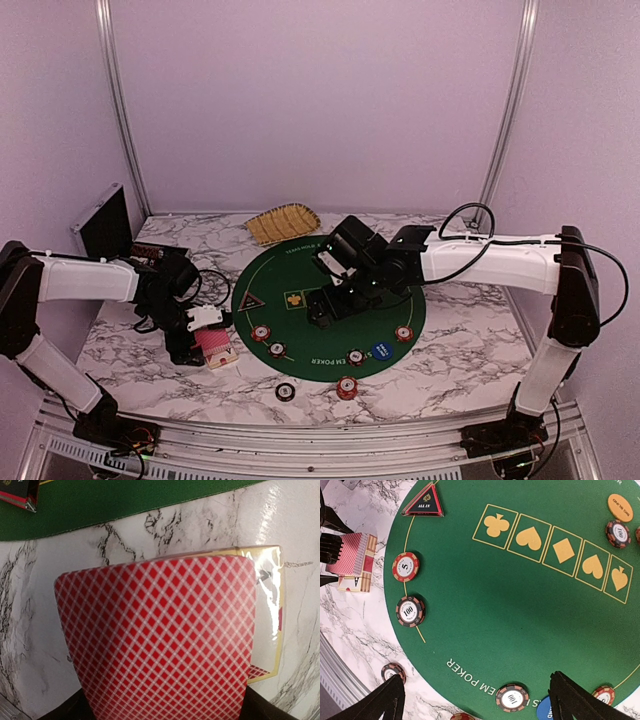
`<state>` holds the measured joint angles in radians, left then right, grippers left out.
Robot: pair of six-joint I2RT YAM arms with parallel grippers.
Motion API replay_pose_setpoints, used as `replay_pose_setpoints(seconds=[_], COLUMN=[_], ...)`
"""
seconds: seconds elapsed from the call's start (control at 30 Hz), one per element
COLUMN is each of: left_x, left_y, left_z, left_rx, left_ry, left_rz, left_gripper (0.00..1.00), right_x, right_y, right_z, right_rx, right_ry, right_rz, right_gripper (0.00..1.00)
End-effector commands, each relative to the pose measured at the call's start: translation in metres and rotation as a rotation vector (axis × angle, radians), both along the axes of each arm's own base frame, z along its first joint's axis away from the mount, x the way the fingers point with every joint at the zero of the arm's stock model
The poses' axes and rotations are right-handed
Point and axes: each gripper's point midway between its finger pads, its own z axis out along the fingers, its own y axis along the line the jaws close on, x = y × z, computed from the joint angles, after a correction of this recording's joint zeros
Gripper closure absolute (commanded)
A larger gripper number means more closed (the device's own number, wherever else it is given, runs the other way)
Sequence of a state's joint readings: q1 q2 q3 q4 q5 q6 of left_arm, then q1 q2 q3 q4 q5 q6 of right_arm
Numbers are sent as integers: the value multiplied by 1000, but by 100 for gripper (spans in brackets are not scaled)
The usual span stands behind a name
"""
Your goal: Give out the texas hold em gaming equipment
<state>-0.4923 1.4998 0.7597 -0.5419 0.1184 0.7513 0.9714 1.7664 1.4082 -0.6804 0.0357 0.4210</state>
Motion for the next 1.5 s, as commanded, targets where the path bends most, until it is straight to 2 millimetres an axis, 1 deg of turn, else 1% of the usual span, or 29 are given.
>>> replay_pose_setpoints(seconds=[0.0,0.13,0.4,0.47,0.53,0.63,0.67,0.8,0.87,1.0,1.2,1.37,1.47], left_x=[-3,-1,2,2,2,3,3,2,3,5,5,5,4], left_y=[3,1,3,3,3,2,2,3,3,2,-1,-5,-11], left_z=[-6,-3,-1,0,1,3,3,2,4,10,25,36,45], left_rx=[22,11,15,9,1,-4,-3,-3,-3,-7,-27,-49,-70], left_ry=[7,-4,-30,-37,-47,-54,-56,-56,-61,-79,-84,-79,-77], left_rz=[-6,2,7,11,10,12,14,16,16,15,16,22,21], left_gripper=[15,20,37,41,47,62,64,67,71,79,96,100,100], right_x=[4,4,3,-2,-3,-4,-4,-5,-5,-7,-12,-16,-17], right_y=[2,2,5,9,10,12,12,13,13,17,29,44,55], right_z=[20,17,10,8,7,6,6,6,5,4,7,13,20], right_rx=[62,64,79,98,103,112,115,121,124,149,238,356,443], right_ry=[-26,-23,-8,17,25,32,32,37,39,53,100,149,186], right_rz=[-19,-21,-22,-7,-5,-4,-4,-4,-6,-5,3,18,32], right_gripper=[2,2,3,4,4,5,5,5,5,5,6,6,6])
